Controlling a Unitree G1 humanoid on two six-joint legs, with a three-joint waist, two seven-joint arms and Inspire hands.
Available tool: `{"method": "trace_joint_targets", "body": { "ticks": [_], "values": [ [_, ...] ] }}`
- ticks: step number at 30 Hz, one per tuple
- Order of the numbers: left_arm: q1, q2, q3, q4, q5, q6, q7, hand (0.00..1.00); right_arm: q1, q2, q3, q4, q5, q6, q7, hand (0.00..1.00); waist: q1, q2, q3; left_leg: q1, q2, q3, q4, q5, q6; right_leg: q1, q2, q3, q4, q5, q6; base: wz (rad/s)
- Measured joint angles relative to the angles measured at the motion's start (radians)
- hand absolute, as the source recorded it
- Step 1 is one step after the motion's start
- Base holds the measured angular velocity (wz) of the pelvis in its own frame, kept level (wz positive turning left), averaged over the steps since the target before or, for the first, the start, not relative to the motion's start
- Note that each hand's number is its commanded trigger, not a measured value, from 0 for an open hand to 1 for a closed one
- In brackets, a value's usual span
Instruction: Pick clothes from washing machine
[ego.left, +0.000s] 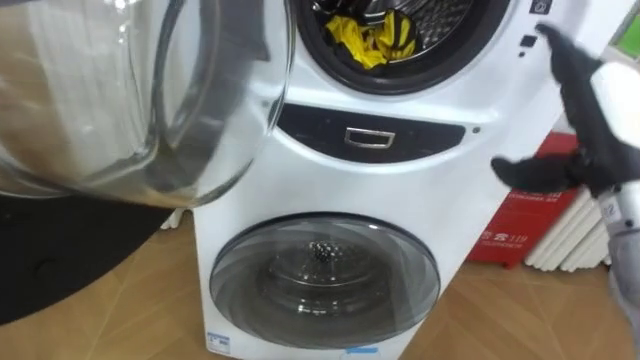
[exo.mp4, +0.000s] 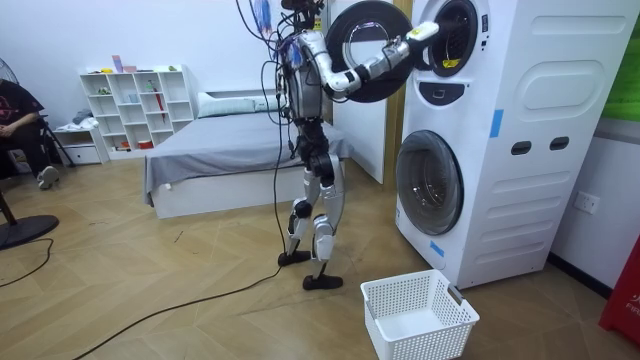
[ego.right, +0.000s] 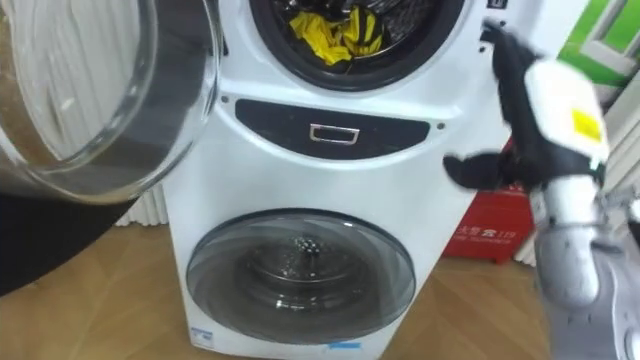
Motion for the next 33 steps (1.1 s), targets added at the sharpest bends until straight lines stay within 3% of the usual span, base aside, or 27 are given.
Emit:
{"method": "trace_joint_targets", "body": {
  "ticks": [7,9,11,14,17,23,27,29,31,33],
  "values": [
    [0.023,0.000,0.026,-0.013,0.004,0.011,0.000,0.00,-0.067,0.000,-0.002,-0.008,-0.024,0.027,-0.005,0.00,0.021,0.001,0.0043,-0.007,0.000,0.000,0.000,0.000,0.000,-0.007,-0.001,-0.001,0.000,0.000,0.000,0.00],
    [0.040,-0.001,0.039,-0.047,0.011,0.016,-0.002,0.00,-0.102,-0.001,-0.002,-0.008,-0.021,0.035,-0.010,0.00,0.030,0.011,0.0088,-0.012,0.001,0.004,0.000,0.000,0.000,-0.015,0.000,-0.002,0.001,0.002,-0.003,-0.02],
    [0.046,0.001,0.040,-0.059,0.011,0.017,-0.003,0.00,-0.120,-0.001,0.000,-0.008,-0.017,0.035,-0.009,0.00,0.036,0.017,0.0052,-0.015,0.001,0.003,0.001,0.000,0.000,-0.014,-0.001,-0.006,0.002,0.002,-0.003,0.06],
    [0.037,0.003,0.036,-0.064,0.011,0.017,-0.003,0.00,-0.142,-0.001,0.013,-0.007,-0.002,0.035,-0.009,0.00,0.055,0.032,0.0096,-0.017,0.001,-0.003,0.004,0.000,0.000,-0.015,-0.003,-0.010,0.006,0.002,-0.003,0.06],
    [0.021,0.004,0.022,-0.063,0.003,0.016,-0.003,0.00,-0.149,-0.001,0.083,0.011,0.004,0.044,0.014,0.00,0.071,0.036,0.0119,-0.017,0.001,-0.006,0.005,0.000,0.000,-0.015,-0.003,-0.015,0.011,0.003,-0.004,0.01],
    [-0.001,0.006,0.010,-0.061,0.005,0.016,-0.002,0.00,-0.149,-0.001,0.198,0.017,0.003,0.060,0.117,0.00,0.108,0.020,0.0047,-0.016,0.001,-0.013,0.004,0.000,0.000,-0.013,-0.007,-0.030,0.015,0.004,-0.005,0.06],
    [-0.004,0.014,0.005,-0.049,0.002,0.021,0.008,0.00,-0.149,0.000,0.208,0.035,0.005,0.062,0.132,0.00,0.131,0.003,0.0106,-0.017,0.001,-0.039,0.005,0.000,0.000,-0.001,-0.011,-0.054,0.014,0.003,-0.005,0.21],
    [-0.004,0.014,-0.004,-0.050,0.004,0.026,0.009,0.00,-0.149,0.000,0.223,0.060,0.006,0.063,0.132,0.00,0.146,-0.001,0.0095,-0.018,0.001,-0.039,0.008,0.000,0.000,0.000,-0.012,-0.058,0.015,0.002,-0.006,0.03],
    [-0.004,0.019,-0.005,-0.049,0.016,0.031,0.011,0.00,-0.149,0.000,0.236,0.093,-0.002,0.062,0.135,0.00,0.165,-0.013,0.0111,-0.026,0.001,-0.038,0.032,-0.001,0.000,-0.002,-0.012,-0.052,0.024,-0.006,-0.009,0.02],
    [-0.009,0.034,-0.003,-0.034,0.021,0.039,0.016,0.00,-0.149,0.002,0.236,0.120,-0.044,0.061,0.144,0.00,0.189,-0.026,0.0140,-0.088,0.009,-0.037,0.167,-0.022,-0.009,-0.020,-0.016,-0.057,0.055,-0.037,-0.023,0.10]
  ]
}}
